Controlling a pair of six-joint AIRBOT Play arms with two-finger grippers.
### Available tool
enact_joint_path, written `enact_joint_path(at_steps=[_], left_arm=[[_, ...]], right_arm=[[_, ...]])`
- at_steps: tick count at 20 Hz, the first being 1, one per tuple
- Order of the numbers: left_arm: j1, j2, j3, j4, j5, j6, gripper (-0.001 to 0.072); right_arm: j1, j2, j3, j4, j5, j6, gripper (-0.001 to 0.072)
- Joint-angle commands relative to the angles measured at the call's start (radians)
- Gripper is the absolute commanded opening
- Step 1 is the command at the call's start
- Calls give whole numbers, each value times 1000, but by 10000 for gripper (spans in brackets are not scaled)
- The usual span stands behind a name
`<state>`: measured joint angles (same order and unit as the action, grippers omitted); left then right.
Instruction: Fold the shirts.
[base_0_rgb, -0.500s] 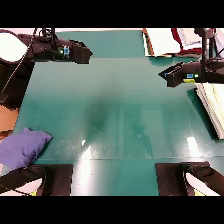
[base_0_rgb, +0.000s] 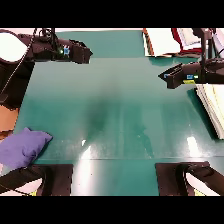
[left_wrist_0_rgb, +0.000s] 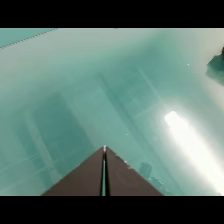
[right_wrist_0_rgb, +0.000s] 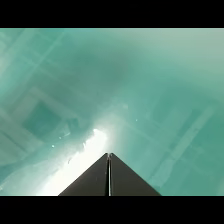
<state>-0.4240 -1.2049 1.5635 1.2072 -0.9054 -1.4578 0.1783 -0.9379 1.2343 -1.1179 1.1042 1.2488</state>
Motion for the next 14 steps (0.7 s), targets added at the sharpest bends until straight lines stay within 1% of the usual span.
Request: enact_joint_path(at_steps=[1,4,6,7,9,11,12,14], left_arm=[[1,0,0,0,0,0,25],[1,0,0,-12,1,0,25],[1,0,1,-10,28,0,25],[3,3,6,19,3,0,25],[41,29,13,92,-163,-1,25],[125,79,5,147,-347,0,25],[181,124,-21,167,-409,0,25],[286,233,-116,227,-470,0,25]], right_arm=[[1,0,1,0,23,0,16],[1,1,1,0,41,0,16],[1,1,1,0,45,0,16],[1,1,1,0,45,0,16],[1,1,1,0,45,1,16],[1,1,1,0,48,1,16],[1,1,1,0,48,1,16],[1,1,1,0,48,1,16]])
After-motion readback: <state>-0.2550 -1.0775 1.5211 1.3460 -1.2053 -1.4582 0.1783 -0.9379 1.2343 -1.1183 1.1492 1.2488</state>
